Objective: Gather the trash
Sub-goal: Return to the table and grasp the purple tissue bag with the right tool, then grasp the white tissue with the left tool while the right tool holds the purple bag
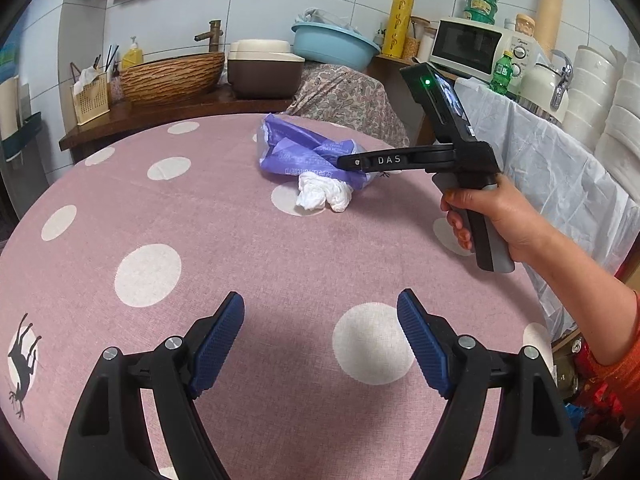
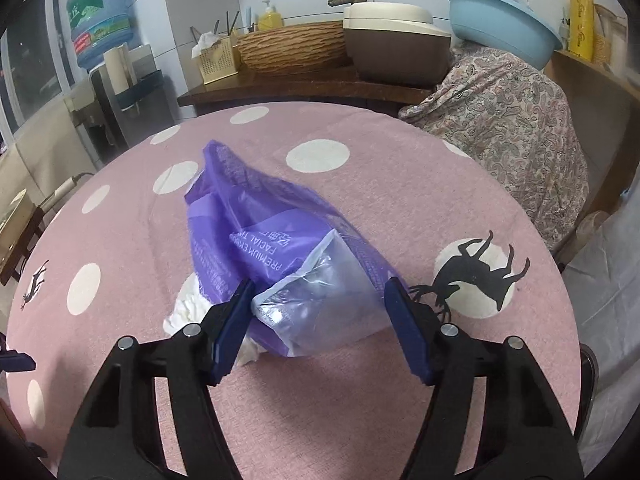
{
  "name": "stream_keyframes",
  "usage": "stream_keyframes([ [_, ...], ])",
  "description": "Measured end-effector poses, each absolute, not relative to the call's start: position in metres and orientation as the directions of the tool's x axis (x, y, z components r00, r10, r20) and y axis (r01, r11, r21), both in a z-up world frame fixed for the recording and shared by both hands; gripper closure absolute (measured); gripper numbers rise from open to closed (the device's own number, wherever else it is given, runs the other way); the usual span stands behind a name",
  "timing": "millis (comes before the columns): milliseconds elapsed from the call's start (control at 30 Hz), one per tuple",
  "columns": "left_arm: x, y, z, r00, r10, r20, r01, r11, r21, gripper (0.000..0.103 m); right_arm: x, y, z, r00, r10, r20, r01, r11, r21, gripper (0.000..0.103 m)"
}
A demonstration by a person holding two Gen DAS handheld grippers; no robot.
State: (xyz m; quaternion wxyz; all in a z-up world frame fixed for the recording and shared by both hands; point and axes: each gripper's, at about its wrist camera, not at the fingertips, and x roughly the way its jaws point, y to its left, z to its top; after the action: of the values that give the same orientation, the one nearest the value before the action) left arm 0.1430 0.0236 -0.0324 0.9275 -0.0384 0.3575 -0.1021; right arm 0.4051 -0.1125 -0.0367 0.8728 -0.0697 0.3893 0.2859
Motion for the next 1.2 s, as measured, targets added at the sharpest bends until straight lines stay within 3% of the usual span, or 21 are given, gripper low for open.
stream_keyframes([
  [100,0.144,0.022,-0.035,0.718,-0.219,-0.661,0.165,0.976,-0.144,0.025,0.399,-0.111,-0.037,0.544,0.444,-0.712,-0.564,0.822,0.082,0.045],
  [167,0.145,0.021,-0.035,0.716,-0.215,-0.664,0.166,0.977,-0.138,0.025,0.396,-0.112,-0.036,0.551,0.441,-0.709,-0.561,0.824,0.077,0.056],
  [267,0.146,0.019,-0.036,0.713,-0.214,-0.667,0.169,0.977,-0.133,0.025,0.390,-0.115,-0.034,0.551,0.450,-0.703,-0.564,0.822,0.084,0.065],
  [433,0.150,0.016,-0.038,0.709,-0.190,-0.679,0.177,0.980,-0.090,0.025,0.376,-0.121,-0.024,0.578,0.451,-0.680,-0.557,0.827,0.076,0.073],
  [833,0.178,0.009,-0.039,0.697,-0.162,-0.699,0.194,0.980,-0.034,0.025,0.331,-0.165,0.010,0.653,0.478,-0.587,-0.520,0.847,0.111,0.074],
  [1200,0.284,-0.017,-0.043,0.630,-0.134,-0.765,0.212,0.977,0.003,0.025,0.286,-0.225,0.016,0.716,0.420,-0.558,-0.435,0.893,0.115,0.074],
])
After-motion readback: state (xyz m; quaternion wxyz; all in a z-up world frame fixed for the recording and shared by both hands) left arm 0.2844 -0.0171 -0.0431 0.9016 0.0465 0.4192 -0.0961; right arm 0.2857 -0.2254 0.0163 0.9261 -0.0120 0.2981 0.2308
